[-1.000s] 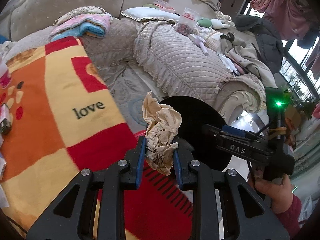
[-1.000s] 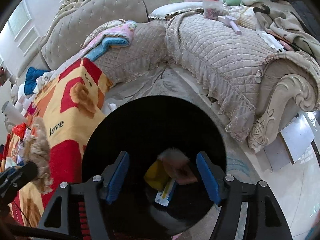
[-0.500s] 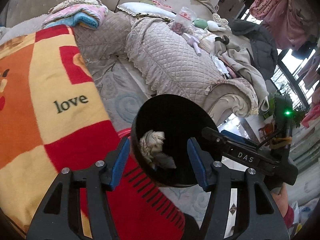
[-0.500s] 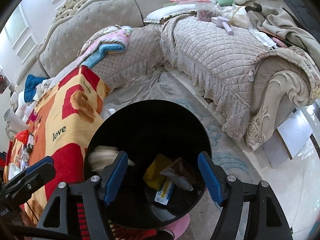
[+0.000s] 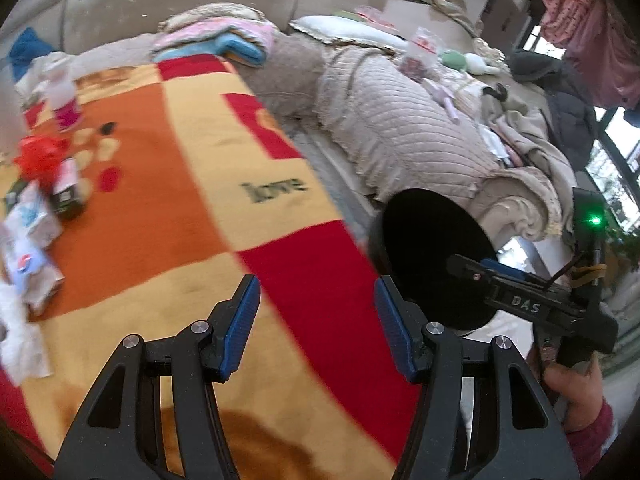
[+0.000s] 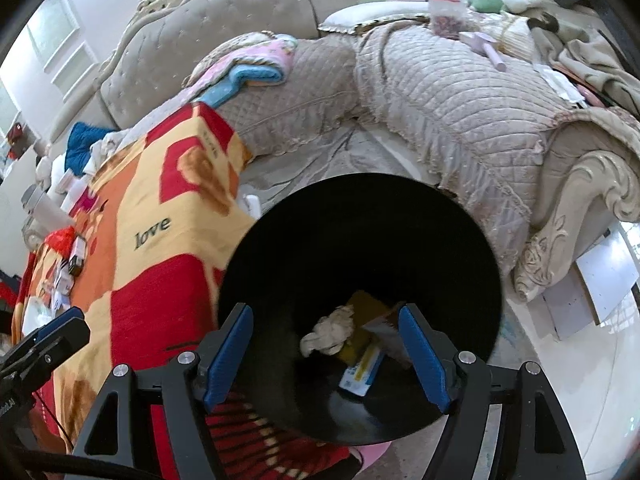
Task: Collect trash
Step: 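Return to the blanket and grasp the white tissue with the right tool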
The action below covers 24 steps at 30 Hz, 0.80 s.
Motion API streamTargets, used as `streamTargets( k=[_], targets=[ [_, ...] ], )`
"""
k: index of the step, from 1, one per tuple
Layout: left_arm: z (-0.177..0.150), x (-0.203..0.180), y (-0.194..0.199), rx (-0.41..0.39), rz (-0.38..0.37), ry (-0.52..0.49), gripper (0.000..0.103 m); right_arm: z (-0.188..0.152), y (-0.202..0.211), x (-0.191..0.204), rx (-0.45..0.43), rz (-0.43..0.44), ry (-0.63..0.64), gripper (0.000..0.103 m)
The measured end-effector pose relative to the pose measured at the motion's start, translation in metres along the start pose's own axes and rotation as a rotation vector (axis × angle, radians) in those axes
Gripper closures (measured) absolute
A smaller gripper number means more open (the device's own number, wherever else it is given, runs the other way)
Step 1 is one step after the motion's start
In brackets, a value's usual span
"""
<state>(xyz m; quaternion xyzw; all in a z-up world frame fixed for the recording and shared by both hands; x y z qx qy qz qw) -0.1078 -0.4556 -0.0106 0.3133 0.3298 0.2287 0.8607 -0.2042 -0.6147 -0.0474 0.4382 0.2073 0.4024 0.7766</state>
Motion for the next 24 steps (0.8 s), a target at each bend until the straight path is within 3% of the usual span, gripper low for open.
streamTargets(
  k=[11, 24],
  targets=[
    [-0.022, 0.076, 0.072, -0.058, 0.170, 0.044, 0.045, -0.012, 0.017, 0.083, -0.007, 0.082, 0.128, 0.028],
    [-0.057, 0.173, 0.162, -0.146, 0.278, 0.181, 0.045, -0.052, 0.033, 0.243, 0.035, 0.257, 0.345, 0.028]
  ],
)
Point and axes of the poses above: each gripper's, at about its wrist camera, not at the fingertips, and y roughly against the way its jaws point, x to its left, z to its top, the point moved 10 cm from there along -y, roughly the way its jaws point, and after that the axes turned 14 degrees about -z, right-handed, at the moved point
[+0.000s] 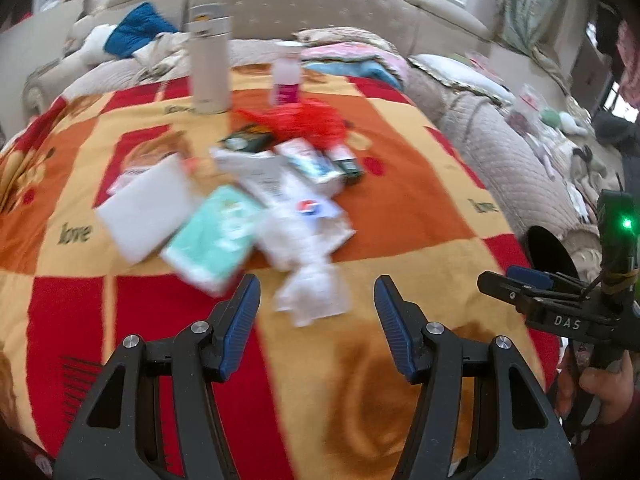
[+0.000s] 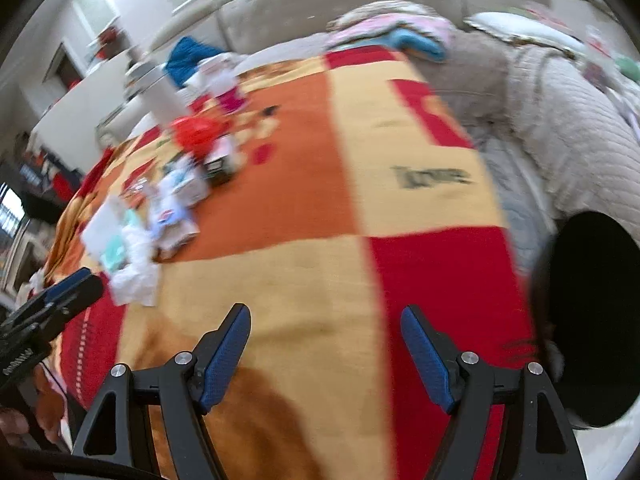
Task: Collect trash
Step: 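Return to the blanket and grasp the white tissue with the right tool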
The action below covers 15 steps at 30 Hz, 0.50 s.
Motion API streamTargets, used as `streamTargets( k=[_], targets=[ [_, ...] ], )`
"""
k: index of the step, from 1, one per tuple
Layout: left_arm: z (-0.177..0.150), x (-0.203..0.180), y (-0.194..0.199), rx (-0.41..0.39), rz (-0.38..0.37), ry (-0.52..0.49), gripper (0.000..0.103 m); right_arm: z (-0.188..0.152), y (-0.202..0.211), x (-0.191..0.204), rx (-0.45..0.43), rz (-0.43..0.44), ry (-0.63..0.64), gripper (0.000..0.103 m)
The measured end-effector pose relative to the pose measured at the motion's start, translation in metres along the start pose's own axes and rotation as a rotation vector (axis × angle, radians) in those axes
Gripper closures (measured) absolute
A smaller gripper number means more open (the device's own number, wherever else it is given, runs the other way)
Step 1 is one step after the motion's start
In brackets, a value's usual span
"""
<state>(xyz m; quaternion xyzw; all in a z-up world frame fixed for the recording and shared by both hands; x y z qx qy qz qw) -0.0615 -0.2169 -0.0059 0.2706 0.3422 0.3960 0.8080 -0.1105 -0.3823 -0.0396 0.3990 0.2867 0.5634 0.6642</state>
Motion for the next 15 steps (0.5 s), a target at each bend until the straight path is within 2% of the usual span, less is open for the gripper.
streamTargets(
  k=[8, 15],
  targets=[
    [-0.013, 0.068, 0.024, -0.028, 0.063, 0.061, 0.045, 0.019, -0.016, 0.086, 0.005, 0.090, 0.058, 0.028],
    [-0.022, 0.108, 0.036, -0.051, 0.080, 0.096, 0.045, 0.029, -0.029, 0.136, 0.008, 0.095, 0.108, 0.028]
  ],
)
Point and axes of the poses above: each gripper's, at about its wrist camera, not at the fingertips, and y roughly against the way its jaws point, x to its left, z to its top, the point moved 10 cm from there along -y, roughly the way its jaws point, and after that the axes turned 14 degrees about -z, right-handed, at the moved point
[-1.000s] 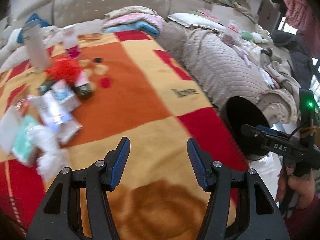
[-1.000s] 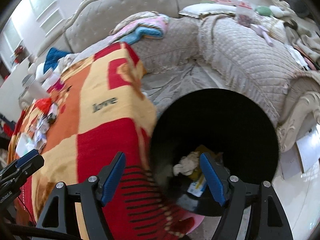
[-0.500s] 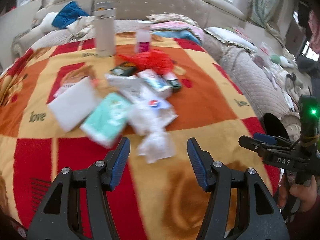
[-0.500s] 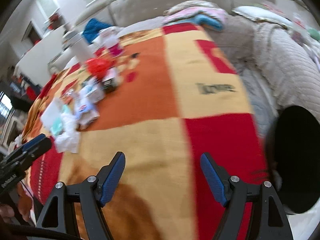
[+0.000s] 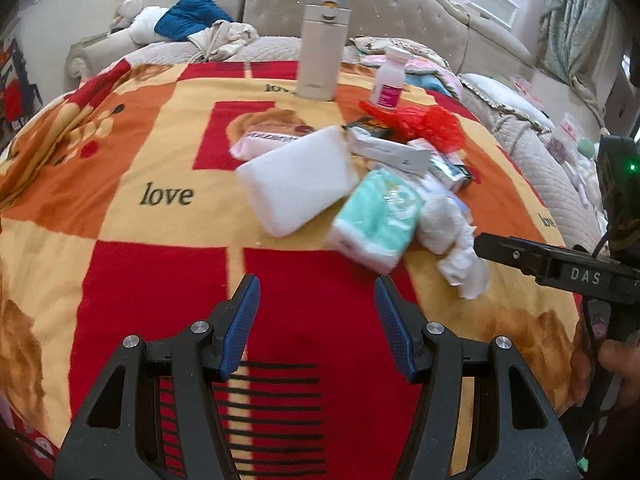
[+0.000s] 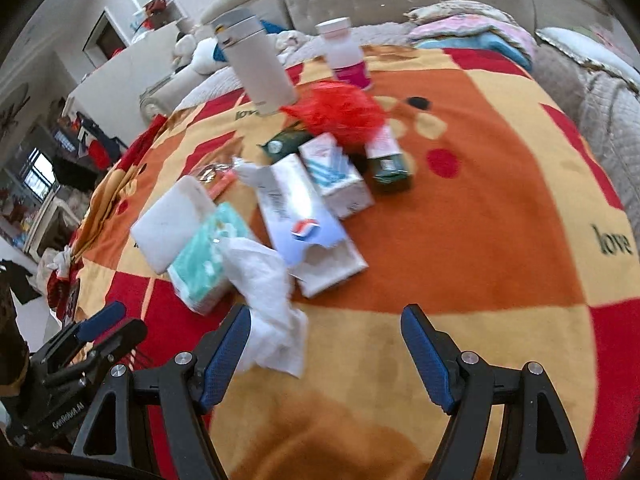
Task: Collect trash
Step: 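Return to the blanket and grasp the white tissue with the right tool, then grasp the teal wet-wipe pack with the left tool while the right tool holds the tissue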
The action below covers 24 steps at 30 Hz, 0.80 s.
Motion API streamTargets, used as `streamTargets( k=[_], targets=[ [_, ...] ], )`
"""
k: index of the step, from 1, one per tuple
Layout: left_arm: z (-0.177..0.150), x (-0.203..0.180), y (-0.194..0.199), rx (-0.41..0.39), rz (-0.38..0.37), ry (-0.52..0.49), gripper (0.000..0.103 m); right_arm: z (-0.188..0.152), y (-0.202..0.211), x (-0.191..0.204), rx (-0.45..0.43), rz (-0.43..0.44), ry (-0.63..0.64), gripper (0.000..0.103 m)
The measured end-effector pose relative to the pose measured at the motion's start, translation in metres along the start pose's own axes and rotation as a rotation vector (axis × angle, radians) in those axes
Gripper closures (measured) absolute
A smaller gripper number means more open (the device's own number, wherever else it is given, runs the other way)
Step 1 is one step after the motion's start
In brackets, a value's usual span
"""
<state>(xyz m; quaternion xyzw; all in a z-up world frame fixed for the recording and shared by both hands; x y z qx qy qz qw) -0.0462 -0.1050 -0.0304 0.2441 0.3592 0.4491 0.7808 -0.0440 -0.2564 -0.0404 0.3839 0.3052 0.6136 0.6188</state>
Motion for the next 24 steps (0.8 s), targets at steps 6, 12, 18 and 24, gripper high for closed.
streamTargets(
  k=[6, 12, 18, 24],
  targets=[
    [-0.002, 0.012, -0.001, -0.004, -0.027, 0.043, 0.045, 0.003, -0.006, 0.023, -0.017, -0.012, 0.035, 0.028],
    [0.000, 0.013, -0.003, -0.009, -0.047, 0.051, 0.045, 0.002, -0.017, 0.025, -0.022, -0.070, 0.078, 0.048],
    [-0.003, 0.014, -0.007, 0.001, -0.050, 0.054, 0.045, 0.006, -0.003, 0.031, -0.071, -0.051, 0.105, 0.071],
    [-0.003, 0.012, -0.008, 0.000, -0.054, 0.065, 0.045, 0.003, 0.013, 0.022, -0.078, -0.036, 0.100, 0.071]
  ],
)
Point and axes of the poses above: each gripper's, at about its wrist camera, not at the fingertips, and y roughly against the way its jaws point, x to its left, z to its top, the point moved 10 cm from there along -y, roughly the way its jaws point, and after that the axes turned 14 degrees about -z, right-handed, at the moved point
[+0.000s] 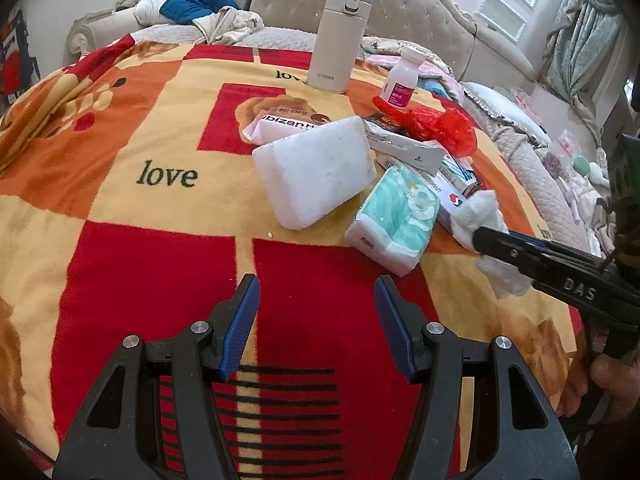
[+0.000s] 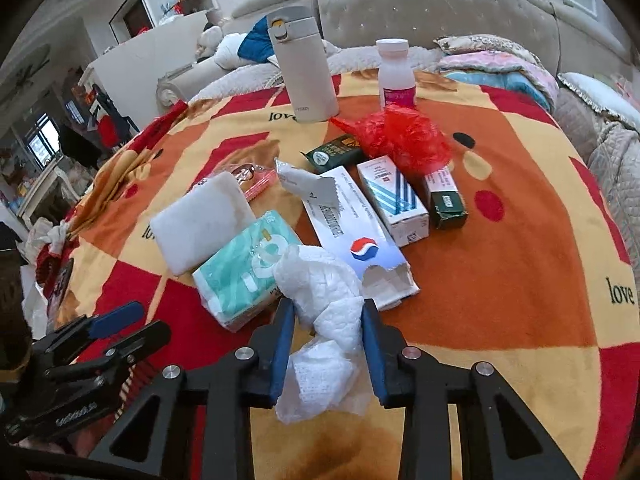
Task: Collect trash
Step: 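Grasp the teal wet-wipe pack with the left tool while the right tool holds the tissue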
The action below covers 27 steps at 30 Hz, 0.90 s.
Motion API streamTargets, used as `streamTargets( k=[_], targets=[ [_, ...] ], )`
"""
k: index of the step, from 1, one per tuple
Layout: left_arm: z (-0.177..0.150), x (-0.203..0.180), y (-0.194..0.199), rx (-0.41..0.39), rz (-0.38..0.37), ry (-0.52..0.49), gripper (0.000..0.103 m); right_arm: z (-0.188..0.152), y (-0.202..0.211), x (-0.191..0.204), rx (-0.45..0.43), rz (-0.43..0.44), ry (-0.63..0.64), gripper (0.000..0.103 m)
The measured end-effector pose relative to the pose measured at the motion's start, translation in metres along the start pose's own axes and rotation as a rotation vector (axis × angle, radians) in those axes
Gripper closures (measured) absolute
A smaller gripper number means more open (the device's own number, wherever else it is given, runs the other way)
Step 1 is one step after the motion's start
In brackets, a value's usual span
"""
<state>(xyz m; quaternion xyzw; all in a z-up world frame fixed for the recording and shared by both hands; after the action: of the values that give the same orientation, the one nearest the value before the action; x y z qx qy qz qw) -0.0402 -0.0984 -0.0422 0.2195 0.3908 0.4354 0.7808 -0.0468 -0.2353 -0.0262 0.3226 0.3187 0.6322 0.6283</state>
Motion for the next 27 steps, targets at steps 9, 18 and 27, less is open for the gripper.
streamTargets(
  k=[9, 18, 27],
  targets=[
    [-0.002, -0.010, -0.004, 0.016, -0.007, -0.001, 0.045, -0.017, 0.014, -0.034, 0.009, -0.012, -0.046, 0.071],
    [0.000, -0.018, -0.005, 0.020, -0.022, -0.015, 0.045, -0.025, 0.024, -0.055, 0.003, -0.009, -0.074, 0.071],
    [0.027, -0.038, -0.022, 0.029, -0.036, -0.107, 0.034, -0.032, 0.028, -0.082, 0.008, -0.018, -0.114, 0.071]
  ],
)
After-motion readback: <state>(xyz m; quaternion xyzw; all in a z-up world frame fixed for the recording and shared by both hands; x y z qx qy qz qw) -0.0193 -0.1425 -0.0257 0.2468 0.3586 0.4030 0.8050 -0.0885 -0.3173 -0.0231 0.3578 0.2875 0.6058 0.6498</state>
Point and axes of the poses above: each gripper's, at about its wrist camera, not at the fingertips, and y roughly against the way its jaws point, x to its left, z to its top, the point moved 10 cm from there along -y, roughly the way its jaws point, and after that the axes turned 14 degrees about -z, right-handed, at the moved point
